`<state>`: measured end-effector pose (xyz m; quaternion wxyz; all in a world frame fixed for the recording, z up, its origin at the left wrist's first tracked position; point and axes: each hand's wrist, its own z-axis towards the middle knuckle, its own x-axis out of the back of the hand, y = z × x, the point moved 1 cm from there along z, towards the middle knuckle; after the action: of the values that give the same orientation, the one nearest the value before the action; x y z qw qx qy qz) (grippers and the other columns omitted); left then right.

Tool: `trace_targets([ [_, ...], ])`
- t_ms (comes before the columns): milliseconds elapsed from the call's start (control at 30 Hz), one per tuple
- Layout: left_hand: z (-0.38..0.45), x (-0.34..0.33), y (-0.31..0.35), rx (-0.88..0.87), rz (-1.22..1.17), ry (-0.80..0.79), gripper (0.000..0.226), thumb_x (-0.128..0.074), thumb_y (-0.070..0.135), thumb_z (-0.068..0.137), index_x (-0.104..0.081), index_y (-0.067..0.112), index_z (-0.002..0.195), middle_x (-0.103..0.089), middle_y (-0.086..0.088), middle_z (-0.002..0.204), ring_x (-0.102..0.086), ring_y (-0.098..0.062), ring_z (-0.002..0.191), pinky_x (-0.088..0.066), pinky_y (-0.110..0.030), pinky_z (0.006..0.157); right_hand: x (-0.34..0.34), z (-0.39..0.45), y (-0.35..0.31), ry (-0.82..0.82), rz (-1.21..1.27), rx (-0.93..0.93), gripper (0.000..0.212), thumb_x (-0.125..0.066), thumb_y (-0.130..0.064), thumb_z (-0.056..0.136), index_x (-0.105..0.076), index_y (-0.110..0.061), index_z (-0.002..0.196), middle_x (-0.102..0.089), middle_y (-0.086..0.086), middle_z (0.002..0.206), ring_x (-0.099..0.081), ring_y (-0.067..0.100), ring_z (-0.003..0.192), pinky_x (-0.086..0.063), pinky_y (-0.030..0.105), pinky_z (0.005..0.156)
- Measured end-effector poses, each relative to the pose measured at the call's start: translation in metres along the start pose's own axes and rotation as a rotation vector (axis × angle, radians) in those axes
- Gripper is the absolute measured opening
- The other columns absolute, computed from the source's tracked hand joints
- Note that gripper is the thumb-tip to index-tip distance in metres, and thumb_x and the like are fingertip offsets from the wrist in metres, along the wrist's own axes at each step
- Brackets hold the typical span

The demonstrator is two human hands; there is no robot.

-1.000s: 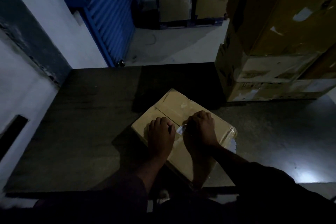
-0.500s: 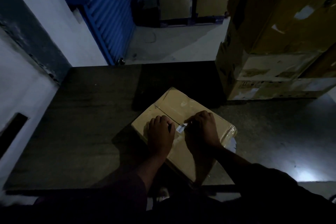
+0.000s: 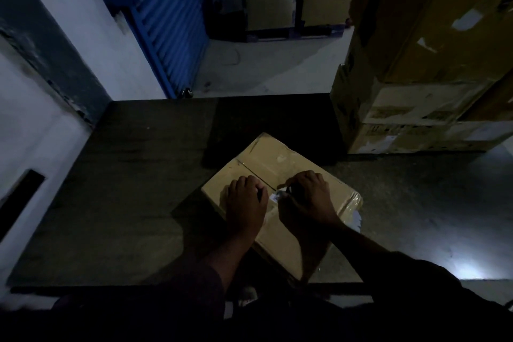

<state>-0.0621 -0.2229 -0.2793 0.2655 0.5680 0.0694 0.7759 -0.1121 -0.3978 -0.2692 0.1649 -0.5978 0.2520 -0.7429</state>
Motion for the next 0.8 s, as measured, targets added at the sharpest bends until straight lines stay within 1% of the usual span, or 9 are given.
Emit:
trace_targets([
  [67,0.001,0.0,0.001,-0.008,-0.002,0.014,0.013,-0.065,0.025,0.088,-0.055,0.021,0.08,-0.055,0.003,0.079,-0.052,-0.021,0.075,-0.043,-0.038,0.071,-0.001,0.0,0.0,-0.003,0.019,-0.019,0.043,-0.06,-0.05,0.08,-0.061,-0.028,0.118,-0.058,-0.001,0.111,-0.048,0.023,0.104,-0.036,0.036,0.079],
  [133,0.001,0.002,0.002,-0.015,0.001,0.029,0.014,-0.067,0.024,0.087,-0.056,0.021,0.079,-0.055,0.003,0.078,-0.052,-0.02,0.074,-0.04,-0.036,0.071,0.001,0.001,-0.002,-0.012,0.046,-0.016,0.051,-0.056,-0.051,0.08,-0.057,-0.031,0.127,-0.059,-0.001,0.113,-0.049,0.024,0.105,-0.037,0.036,0.079],
  [267,0.001,0.002,0.001,-0.014,0.016,0.021,0.014,-0.067,0.026,0.087,-0.056,0.022,0.08,-0.055,0.004,0.078,-0.052,-0.02,0.075,-0.041,-0.036,0.071,0.007,0.0,-0.01,0.04,0.055,0.03,0.037,-0.052,-0.05,0.074,-0.072,-0.032,0.1,-0.064,-0.001,0.099,-0.054,0.027,0.096,-0.035,0.035,0.076],
  [400,0.0,0.001,0.0,-0.009,0.014,0.01,0.014,-0.067,0.029,0.087,-0.055,0.024,0.081,-0.055,0.005,0.079,-0.053,-0.02,0.077,-0.042,-0.037,0.073,0.008,-0.004,-0.016,0.073,0.04,-0.06,0.016,-0.073,-0.051,0.07,-0.07,-0.038,0.079,-0.064,-0.017,0.086,-0.055,0.007,0.091,-0.035,0.033,0.083],
  [433,0.0,0.001,0.0,-0.01,0.013,0.01,0.014,-0.067,0.03,0.087,-0.055,0.024,0.081,-0.055,0.005,0.08,-0.053,-0.02,0.077,-0.041,-0.036,0.073,0.009,-0.005,-0.019,0.078,0.03,-0.067,0.017,-0.076,-0.052,0.069,-0.07,-0.038,0.077,-0.064,-0.018,0.085,-0.055,0.005,0.089,-0.036,0.032,0.084],
  [533,0.0,0.0,-0.001,-0.026,0.032,-0.005,0.013,-0.064,0.031,0.089,-0.056,0.021,0.084,-0.056,0.003,0.083,-0.052,-0.021,0.081,-0.041,-0.036,0.074,0.014,-0.009,-0.027,0.093,-0.034,-0.014,0.02,-0.073,-0.053,0.071,-0.073,-0.034,0.075,-0.069,-0.011,0.082,-0.061,0.012,0.084,-0.044,0.033,0.082],
  [633,0.0,0.0,-0.002,-0.012,0.013,-0.021,0.012,-0.062,0.031,0.089,-0.055,0.022,0.084,-0.055,0.003,0.083,-0.052,-0.021,0.081,-0.043,-0.038,0.073,0.019,-0.01,-0.028,0.122,0.058,-0.012,0.019,-0.077,-0.05,0.067,-0.073,-0.032,0.072,-0.07,-0.01,0.079,-0.063,0.013,0.079,-0.049,0.034,0.079],
  [700,0.0,-0.001,-0.002,-0.005,0.006,-0.02,0.013,-0.062,0.031,0.089,-0.055,0.022,0.084,-0.056,0.003,0.083,-0.052,-0.021,0.081,-0.044,-0.038,0.074,0.016,-0.009,-0.021,0.093,0.069,-0.006,0.015,-0.074,-0.046,0.071,-0.071,-0.032,0.074,-0.069,-0.012,0.079,-0.062,0.012,0.08,-0.047,0.034,0.081],
  [800,0.0,-0.002,-0.003,0.003,0.005,-0.031,0.013,-0.061,0.032,0.09,-0.055,0.022,0.084,-0.055,0.003,0.084,-0.053,-0.022,0.082,-0.045,-0.04,0.076,0.003,-0.006,-0.006,-0.001,-0.008,-0.001,0.015,-0.065,-0.051,0.08,-0.069,-0.038,0.078,-0.065,-0.019,0.08,-0.059,0.002,0.081,-0.049,0.035,0.079],
])
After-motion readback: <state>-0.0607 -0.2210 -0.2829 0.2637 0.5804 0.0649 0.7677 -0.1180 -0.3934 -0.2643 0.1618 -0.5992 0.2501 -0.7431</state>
